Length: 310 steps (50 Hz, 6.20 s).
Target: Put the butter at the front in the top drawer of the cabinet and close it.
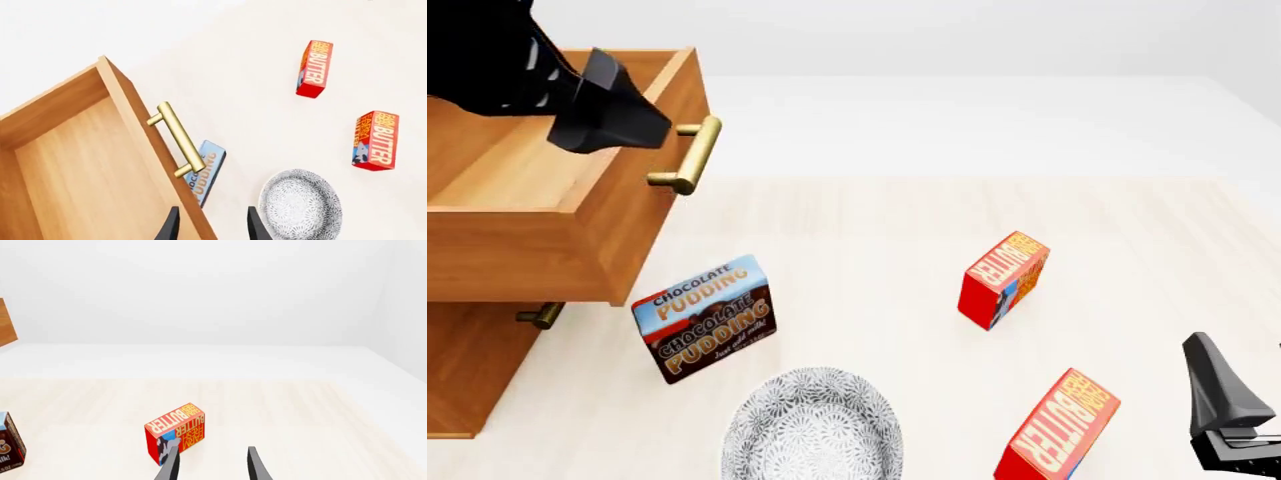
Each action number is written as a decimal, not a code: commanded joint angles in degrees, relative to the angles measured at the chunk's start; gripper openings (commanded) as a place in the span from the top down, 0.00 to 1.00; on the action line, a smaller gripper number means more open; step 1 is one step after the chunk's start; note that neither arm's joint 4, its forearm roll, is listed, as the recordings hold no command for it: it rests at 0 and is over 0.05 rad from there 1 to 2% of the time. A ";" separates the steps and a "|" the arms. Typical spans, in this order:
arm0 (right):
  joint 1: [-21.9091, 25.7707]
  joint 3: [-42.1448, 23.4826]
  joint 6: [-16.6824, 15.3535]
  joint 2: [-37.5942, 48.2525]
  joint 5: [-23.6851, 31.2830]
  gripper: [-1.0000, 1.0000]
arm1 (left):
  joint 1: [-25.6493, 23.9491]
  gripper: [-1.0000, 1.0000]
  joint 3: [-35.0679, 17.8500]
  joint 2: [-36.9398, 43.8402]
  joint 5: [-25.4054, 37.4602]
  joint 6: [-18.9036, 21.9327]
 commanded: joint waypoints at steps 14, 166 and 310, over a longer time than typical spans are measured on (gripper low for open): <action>-0.04 0.04 0.03 -0.07 0.03 0.00 | -9.06 0.00 -8.58 2.67 -0.81 4.79; 0.10 0.04 -0.18 -0.13 -0.16 0.00 | -23.38 0.00 -21.11 54.01 -39.90 -6.20; 0.12 0.04 -0.20 -0.13 -0.17 0.00 | -23.27 1.00 -14.91 64.32 -52.95 -15.76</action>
